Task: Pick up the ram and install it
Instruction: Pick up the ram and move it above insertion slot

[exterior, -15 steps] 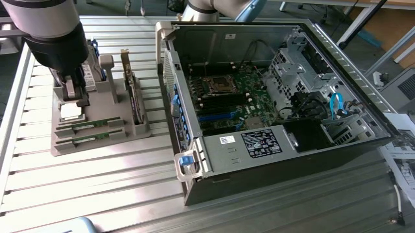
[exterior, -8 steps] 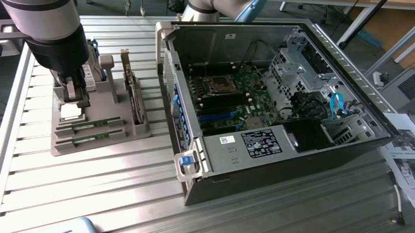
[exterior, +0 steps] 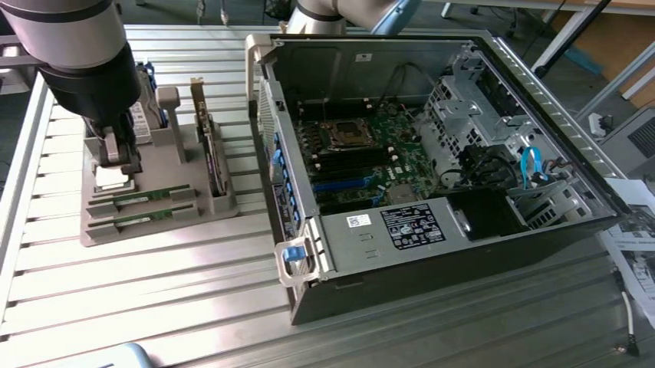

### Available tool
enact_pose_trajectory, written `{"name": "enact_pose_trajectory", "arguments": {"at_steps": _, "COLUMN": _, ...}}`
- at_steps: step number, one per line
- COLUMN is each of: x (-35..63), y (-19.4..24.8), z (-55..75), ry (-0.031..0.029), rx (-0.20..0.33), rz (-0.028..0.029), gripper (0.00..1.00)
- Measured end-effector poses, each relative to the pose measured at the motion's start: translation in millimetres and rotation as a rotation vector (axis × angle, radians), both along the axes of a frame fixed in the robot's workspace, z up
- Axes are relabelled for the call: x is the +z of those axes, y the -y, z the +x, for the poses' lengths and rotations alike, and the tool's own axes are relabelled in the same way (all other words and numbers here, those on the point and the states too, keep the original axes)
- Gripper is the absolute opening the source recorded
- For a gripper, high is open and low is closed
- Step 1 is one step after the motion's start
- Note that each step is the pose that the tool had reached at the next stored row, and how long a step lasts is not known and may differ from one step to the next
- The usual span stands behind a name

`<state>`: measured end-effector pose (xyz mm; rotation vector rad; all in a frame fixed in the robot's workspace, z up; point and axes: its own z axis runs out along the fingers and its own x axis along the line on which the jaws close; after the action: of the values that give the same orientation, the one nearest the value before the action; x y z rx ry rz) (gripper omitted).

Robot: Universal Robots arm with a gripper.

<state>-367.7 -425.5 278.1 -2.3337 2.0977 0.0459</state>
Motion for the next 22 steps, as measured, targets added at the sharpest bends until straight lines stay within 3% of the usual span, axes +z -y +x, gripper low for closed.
{"name": "enact_pose_trajectory", "arguments": {"at_steps": 22, "x": 0.0, "y": 22.3, "z": 0.0, "ry": 0.0, "rx": 0.0, "rz": -0.0053, "gripper": 0.24}}
